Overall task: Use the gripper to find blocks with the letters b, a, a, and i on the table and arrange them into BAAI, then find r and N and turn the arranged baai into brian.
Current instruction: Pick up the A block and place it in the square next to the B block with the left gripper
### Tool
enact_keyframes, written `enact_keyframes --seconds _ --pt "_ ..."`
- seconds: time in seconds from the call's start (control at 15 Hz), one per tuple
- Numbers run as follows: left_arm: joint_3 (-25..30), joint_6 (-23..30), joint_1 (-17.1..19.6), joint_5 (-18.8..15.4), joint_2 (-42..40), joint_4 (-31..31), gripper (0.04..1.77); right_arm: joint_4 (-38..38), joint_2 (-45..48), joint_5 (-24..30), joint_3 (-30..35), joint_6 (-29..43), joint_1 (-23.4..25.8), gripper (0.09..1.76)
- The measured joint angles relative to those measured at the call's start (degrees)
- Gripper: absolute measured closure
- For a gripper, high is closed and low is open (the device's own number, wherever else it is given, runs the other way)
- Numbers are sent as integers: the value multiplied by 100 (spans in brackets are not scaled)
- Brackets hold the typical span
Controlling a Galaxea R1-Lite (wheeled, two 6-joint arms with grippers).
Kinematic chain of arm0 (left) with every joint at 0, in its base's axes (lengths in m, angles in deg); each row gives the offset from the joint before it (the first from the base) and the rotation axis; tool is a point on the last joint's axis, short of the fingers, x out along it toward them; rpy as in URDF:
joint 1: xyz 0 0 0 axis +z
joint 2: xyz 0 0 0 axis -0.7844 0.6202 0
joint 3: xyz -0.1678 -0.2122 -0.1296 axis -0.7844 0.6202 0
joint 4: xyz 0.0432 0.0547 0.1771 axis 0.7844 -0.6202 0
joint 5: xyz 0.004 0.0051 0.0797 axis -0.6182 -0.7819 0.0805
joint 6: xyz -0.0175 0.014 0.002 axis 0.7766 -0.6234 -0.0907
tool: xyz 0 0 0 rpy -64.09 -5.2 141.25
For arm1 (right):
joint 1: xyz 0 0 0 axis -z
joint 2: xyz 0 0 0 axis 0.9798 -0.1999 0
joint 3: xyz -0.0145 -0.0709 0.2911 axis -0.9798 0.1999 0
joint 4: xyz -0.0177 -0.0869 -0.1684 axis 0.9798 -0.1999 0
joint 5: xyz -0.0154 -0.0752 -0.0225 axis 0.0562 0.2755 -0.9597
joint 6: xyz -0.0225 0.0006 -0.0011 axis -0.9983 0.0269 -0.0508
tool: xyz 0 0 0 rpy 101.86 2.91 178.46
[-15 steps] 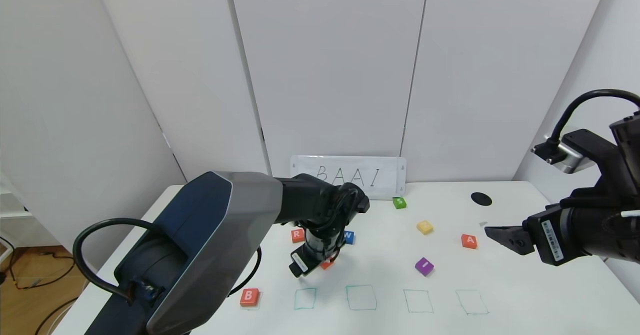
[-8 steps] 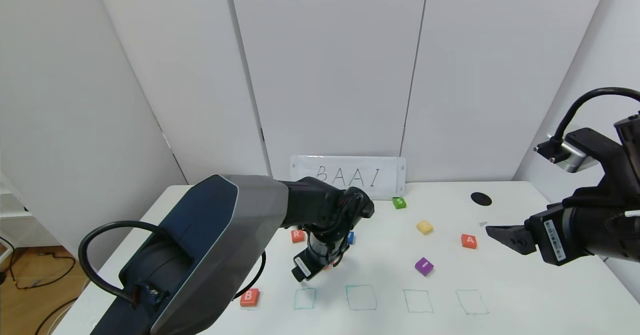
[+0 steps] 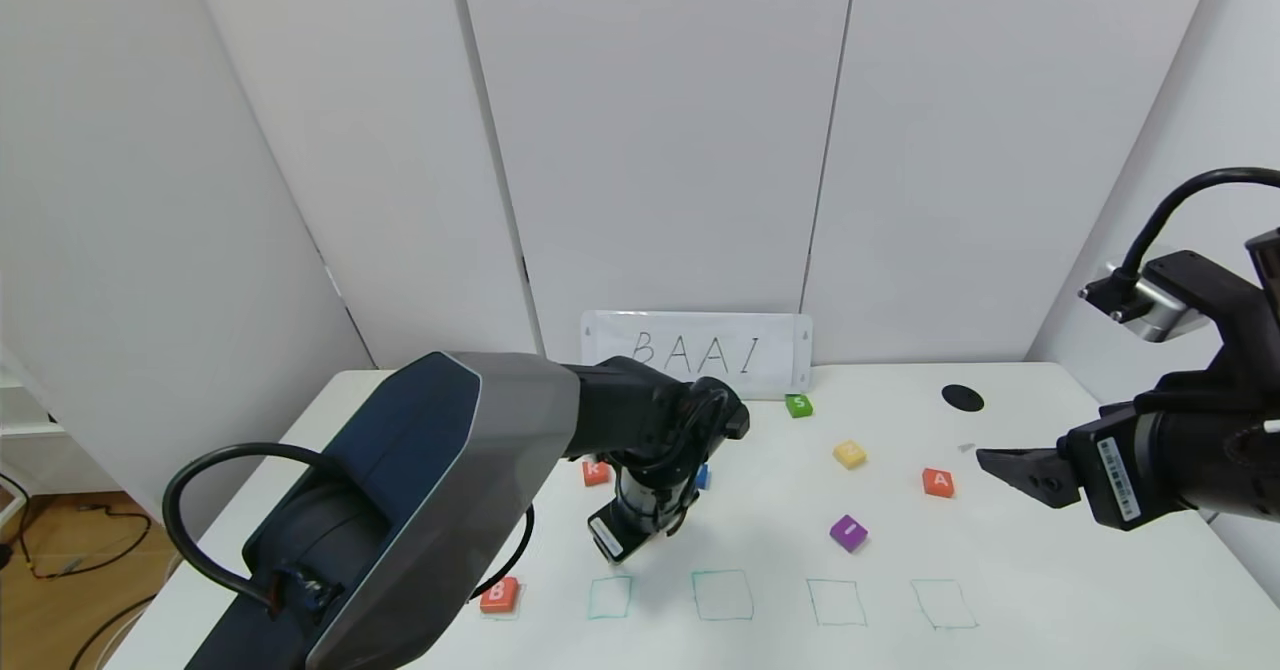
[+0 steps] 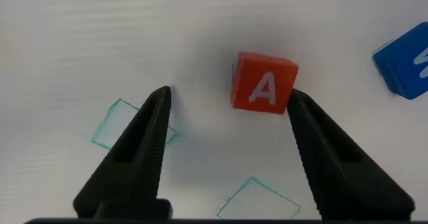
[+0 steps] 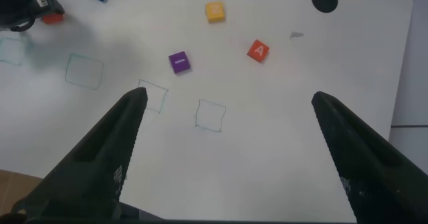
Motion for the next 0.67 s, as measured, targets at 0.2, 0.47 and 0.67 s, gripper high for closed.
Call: enact_keyframes --seconds 0.2,0.47,0.67 --pt "0 -24 -2 9 22 30 94 -4 9 0 0 -2 2 8" --pt "-2 -51 1 84 41 38 130 0 13 2 20 -9 -5 8" --pt "-5 -73 1 132 66 20 130 0 16 -2 29 -9 -29 8"
